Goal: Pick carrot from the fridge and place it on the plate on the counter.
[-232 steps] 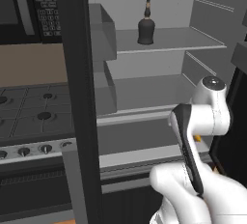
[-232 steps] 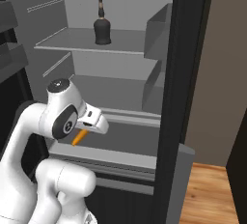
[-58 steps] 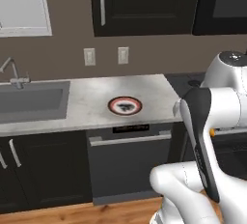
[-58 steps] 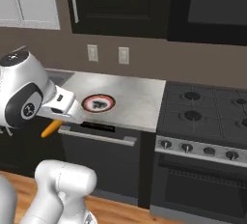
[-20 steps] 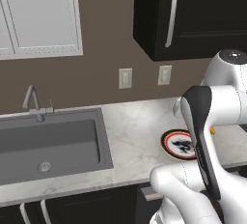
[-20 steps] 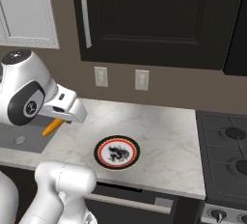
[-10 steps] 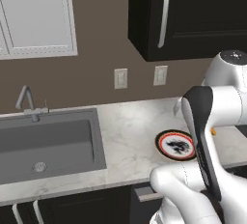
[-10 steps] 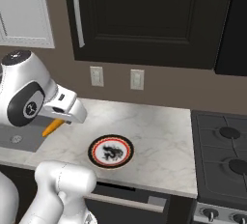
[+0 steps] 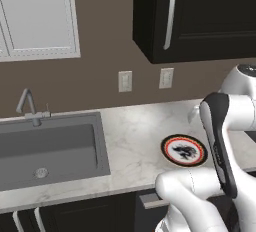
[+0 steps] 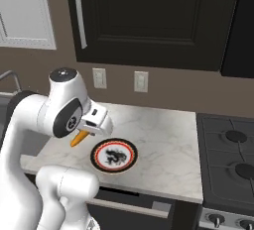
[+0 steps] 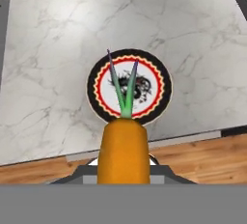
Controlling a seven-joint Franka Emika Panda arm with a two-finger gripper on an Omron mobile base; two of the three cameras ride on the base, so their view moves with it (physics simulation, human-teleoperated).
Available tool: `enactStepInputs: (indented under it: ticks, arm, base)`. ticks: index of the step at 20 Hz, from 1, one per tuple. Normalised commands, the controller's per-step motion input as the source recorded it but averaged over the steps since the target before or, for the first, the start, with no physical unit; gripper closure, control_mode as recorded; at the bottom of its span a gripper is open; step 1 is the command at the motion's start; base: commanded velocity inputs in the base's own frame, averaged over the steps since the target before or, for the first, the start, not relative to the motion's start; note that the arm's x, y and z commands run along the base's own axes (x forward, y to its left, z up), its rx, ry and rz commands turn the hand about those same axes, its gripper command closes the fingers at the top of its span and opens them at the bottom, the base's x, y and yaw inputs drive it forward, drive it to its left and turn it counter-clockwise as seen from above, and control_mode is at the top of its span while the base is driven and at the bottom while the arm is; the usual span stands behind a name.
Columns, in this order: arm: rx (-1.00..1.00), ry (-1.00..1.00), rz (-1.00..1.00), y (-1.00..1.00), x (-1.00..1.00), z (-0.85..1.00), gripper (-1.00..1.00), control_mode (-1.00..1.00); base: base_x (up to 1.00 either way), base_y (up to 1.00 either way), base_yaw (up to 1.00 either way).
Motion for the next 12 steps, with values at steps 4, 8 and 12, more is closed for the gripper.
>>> enactStepInputs:
  ticks: [4,8,12]
  arm:
    - [0.01,0.0,0.0,-0.15,0.38,-0.76,1.0,-1.0]
    - [0.0,0.0,0.0,0.0,0.41,-0.66,1.0,-1.0]
    - [0.0,0.03,0.0,0.0,0.45,-0.58,1.0,-1.0]
  base:
    - [0.0,0.0,0.0]
    - [0.0,0.0,0.0]
    - [0.0,0.0,0.0]
